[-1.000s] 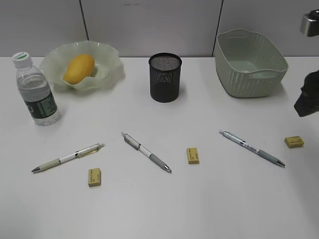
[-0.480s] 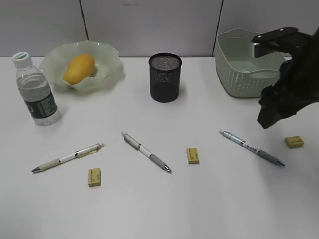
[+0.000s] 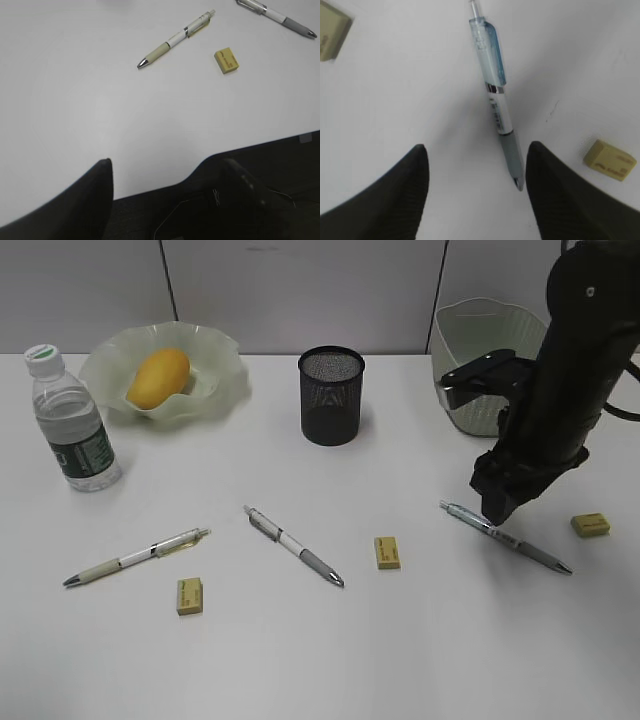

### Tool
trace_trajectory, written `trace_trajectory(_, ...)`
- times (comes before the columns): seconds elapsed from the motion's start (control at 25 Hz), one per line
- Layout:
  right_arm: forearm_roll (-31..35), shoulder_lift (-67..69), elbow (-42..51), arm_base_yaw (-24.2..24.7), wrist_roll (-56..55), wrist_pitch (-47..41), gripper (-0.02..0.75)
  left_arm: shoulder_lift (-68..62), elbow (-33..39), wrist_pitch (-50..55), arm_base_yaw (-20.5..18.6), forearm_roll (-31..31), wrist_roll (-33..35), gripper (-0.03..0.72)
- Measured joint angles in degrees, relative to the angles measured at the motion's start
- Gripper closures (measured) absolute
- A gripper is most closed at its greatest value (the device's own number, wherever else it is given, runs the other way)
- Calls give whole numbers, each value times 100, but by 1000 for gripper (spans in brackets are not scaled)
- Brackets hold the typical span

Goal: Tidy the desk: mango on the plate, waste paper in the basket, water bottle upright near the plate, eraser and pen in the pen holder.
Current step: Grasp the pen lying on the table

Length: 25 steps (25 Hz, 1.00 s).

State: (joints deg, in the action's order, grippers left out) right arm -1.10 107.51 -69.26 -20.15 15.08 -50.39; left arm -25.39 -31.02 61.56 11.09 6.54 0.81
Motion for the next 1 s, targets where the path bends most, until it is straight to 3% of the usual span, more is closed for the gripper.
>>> trace_trajectory(1.0, -301, 1349, -379, -7, 42, 309, 285, 0, 0, 0, 0, 0, 0, 189)
